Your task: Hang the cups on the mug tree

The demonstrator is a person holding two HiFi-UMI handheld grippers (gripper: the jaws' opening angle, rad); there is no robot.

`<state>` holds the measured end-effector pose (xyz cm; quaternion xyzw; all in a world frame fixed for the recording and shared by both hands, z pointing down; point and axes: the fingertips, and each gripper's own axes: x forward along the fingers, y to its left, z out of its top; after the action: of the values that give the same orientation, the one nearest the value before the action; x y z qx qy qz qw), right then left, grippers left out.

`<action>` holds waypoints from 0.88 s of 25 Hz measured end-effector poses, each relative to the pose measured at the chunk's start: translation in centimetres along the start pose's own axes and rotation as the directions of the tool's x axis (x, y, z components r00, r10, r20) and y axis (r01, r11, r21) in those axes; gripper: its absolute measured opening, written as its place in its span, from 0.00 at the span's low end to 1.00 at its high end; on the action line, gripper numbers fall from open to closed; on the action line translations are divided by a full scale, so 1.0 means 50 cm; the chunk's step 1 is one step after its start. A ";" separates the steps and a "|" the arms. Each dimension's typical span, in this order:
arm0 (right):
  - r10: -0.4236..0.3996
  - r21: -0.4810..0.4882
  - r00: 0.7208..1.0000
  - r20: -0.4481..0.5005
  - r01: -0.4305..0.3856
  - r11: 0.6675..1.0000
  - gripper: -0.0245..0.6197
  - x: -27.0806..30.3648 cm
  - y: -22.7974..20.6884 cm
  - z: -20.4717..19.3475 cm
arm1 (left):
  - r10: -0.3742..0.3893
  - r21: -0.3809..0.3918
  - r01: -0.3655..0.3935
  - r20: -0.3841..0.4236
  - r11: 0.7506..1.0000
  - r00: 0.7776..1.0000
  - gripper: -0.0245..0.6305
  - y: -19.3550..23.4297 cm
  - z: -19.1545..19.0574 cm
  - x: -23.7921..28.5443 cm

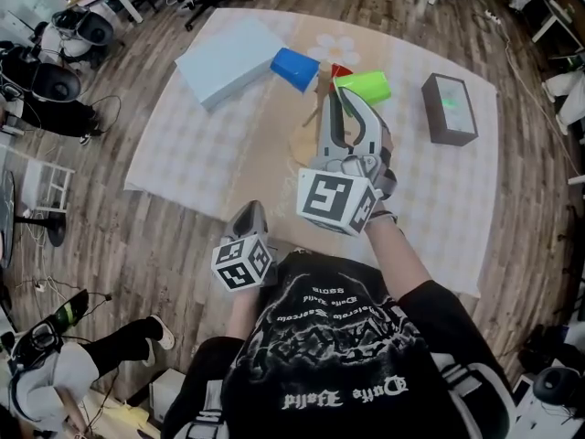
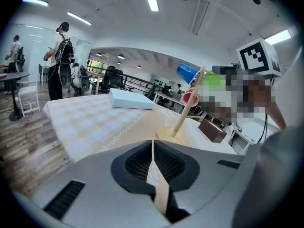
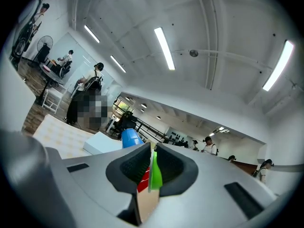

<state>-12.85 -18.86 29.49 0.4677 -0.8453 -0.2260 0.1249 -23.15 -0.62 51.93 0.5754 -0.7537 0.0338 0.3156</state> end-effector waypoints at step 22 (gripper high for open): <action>0.328 0.400 0.944 0.041 -0.316 0.860 0.11 -0.066 0.057 -0.121 | -0.137 0.045 0.135 0.036 0.990 0.990 0.08 -0.083 0.011 0.012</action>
<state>-10.62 -16.36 36.17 0.3388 -0.9378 -0.0170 0.0745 -19.81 -2.75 50.50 0.6325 -0.7180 0.0168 0.2902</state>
